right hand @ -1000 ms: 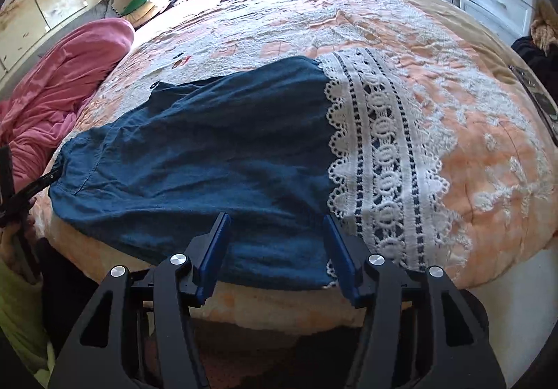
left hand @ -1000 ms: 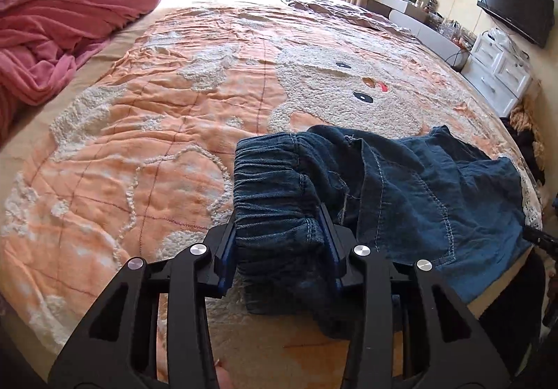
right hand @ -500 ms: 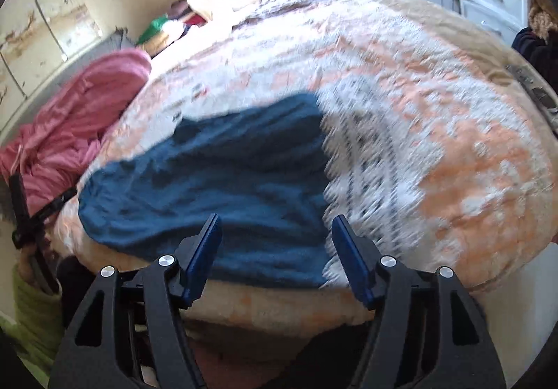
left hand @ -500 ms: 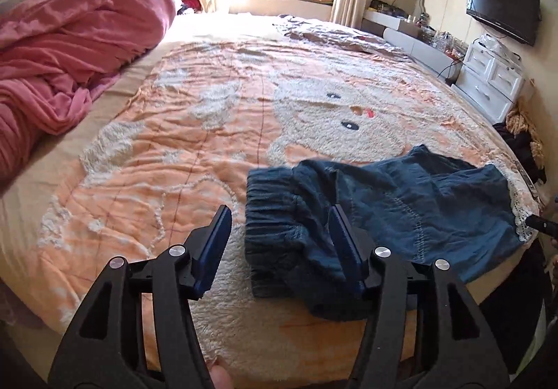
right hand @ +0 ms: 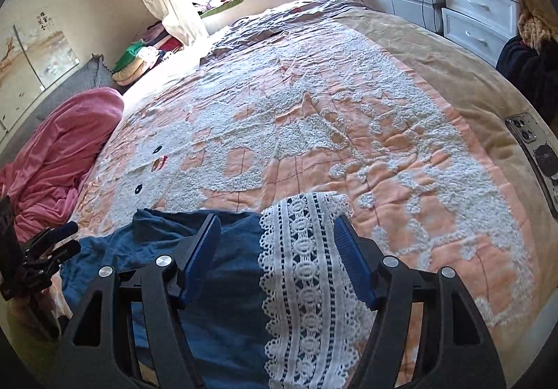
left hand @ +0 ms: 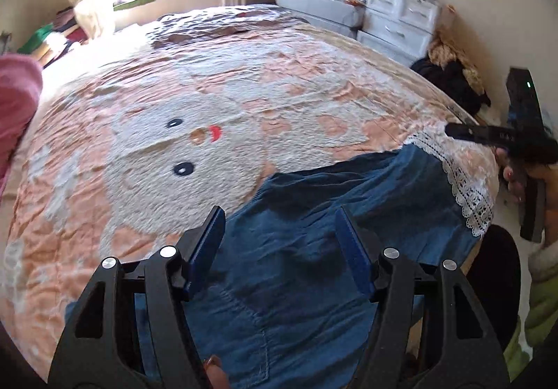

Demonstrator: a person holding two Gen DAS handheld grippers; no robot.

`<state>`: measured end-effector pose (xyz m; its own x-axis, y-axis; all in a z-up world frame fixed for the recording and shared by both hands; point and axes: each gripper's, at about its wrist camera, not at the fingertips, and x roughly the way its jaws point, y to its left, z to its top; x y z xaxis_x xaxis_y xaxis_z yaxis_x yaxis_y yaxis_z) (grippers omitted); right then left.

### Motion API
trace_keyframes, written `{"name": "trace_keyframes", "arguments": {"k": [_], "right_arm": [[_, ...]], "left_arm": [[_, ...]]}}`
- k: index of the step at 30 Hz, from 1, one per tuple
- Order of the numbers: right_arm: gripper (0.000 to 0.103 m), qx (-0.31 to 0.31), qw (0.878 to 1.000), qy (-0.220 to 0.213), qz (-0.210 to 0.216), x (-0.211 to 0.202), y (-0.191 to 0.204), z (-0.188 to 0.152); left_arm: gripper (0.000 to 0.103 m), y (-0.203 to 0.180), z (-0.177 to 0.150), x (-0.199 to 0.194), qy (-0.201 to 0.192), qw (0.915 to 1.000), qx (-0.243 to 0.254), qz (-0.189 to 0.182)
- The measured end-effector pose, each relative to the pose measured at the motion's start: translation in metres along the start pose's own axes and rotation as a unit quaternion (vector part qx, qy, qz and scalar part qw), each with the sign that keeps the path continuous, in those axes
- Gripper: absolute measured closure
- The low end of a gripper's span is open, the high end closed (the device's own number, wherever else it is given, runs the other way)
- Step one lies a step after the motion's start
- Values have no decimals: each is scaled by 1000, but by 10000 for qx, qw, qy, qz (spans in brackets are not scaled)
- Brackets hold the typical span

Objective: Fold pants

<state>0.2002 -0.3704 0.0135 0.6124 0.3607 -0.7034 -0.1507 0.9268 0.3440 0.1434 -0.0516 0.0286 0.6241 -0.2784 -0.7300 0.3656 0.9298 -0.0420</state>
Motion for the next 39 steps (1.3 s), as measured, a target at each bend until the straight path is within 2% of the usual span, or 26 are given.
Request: {"name": "trace_keyframes", "arguments": {"k": [2, 6, 9, 13, 16, 17, 18, 19, 20, 23, 24, 27, 29, 31, 33, 35, 36, 39], "right_arm": [[37, 25, 9998, 59, -165, 11, -3, 4], [37, 185, 9998, 63, -17, 21, -13, 10], [36, 166, 9998, 125, -54, 31, -15, 10], [32, 219, 9984, 268, -448, 45, -27, 7], [32, 360, 9982, 331, -354, 50, -35, 7], [32, 361, 9982, 337, -337, 51, -35, 7], [35, 339, 9983, 352, -328, 52, -36, 6], [42, 292, 9984, 362, -314, 53, -35, 5], [60, 218, 9987, 377, -273, 54, -34, 2], [75, 41, 9990, 304, -334, 51, -31, -4], [77, 32, 9992, 221, -328, 47, -31, -6], [78, 114, 9996, 13, -239, 36, -34, -11], [78, 48, 9992, -23, -402, 35, -33, -13], [78, -107, 9985, -25, -533, 38, -31, -16], [75, -205, 9971, 106, -721, 45, -30, -19], [66, -162, 9978, 119, -637, 45, -30, -20], [58, -122, 9982, 61, -590, 42, -32, -20], [52, 147, 9992, -60, -368, 35, -40, -14]], "left_arm": [[46, -8, 10, 23, 162, 9992, 355, 114], [46, -5, 19, 59, 593, 9951, 775, 153], [46, -1, 21, 76, 762, 9921, 971, 202], [46, -5, 24, 91, 852, 9880, 1263, 249], [62, -11, 27, 107, 1020, 9852, 1355, 254], [79, -11, 26, 113, 1082, 9851, 1326, 169], [91, -13, 25, 117, 1138, 9845, 1328, 91], [96, -14, 23, 119, 1141, 9841, 1356, 96], [101, -16, 22, 120, 1139, 9839, 1376, 88], [102, -13, 23, 117, 949, 9869, 1274, 271], [102, -10, 26, 115, 840, 9889, 1190, 302], [102, 2, 34, 113, 655, 9935, 872, 322], [102, 3, 33, 119, 603, 9932, 878, 475], [101, 0, 28, 129, 658, 9930, 869, 461], [100, -1, 23, 132, 706, 9934, 821, 368], [96, 2, 23, 126, 657, 9956, 632, 221], [89, 5, 24, 120, 603, 9968, 510, 97], [68, 8, 25, 109, 534, 9976, 434, -23]]}}
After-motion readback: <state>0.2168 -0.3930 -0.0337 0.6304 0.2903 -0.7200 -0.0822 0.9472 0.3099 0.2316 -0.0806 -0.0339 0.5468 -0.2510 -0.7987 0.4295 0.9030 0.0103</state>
